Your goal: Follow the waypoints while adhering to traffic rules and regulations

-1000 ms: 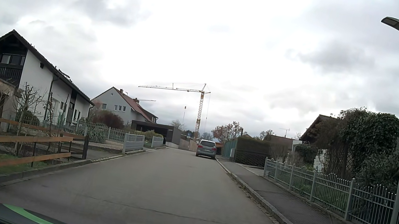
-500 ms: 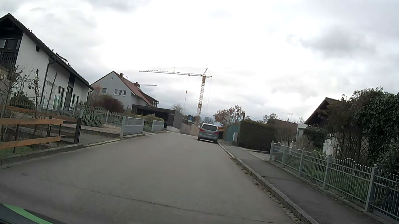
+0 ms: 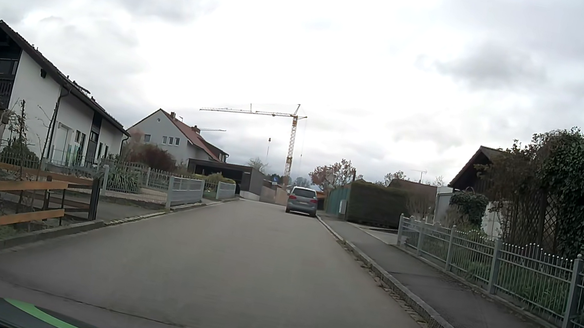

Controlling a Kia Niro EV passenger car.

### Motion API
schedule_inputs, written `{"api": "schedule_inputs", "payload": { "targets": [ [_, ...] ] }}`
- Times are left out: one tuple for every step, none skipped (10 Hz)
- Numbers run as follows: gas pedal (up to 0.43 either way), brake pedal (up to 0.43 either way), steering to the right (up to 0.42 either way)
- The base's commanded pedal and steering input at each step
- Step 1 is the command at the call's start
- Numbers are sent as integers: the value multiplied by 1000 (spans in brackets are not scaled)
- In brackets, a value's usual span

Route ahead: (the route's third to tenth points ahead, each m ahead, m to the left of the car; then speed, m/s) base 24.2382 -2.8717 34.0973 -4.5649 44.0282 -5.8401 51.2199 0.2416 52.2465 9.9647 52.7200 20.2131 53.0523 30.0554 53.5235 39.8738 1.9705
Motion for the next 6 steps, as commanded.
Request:
{"api": "schedule_inputs", "payload": {
  "targets": [
    [169,0,20],
    [169,0,20],
    [177,0,20],
    [189,0,17],
    [189,0,14],
    [189,0,15]
  ]
}}
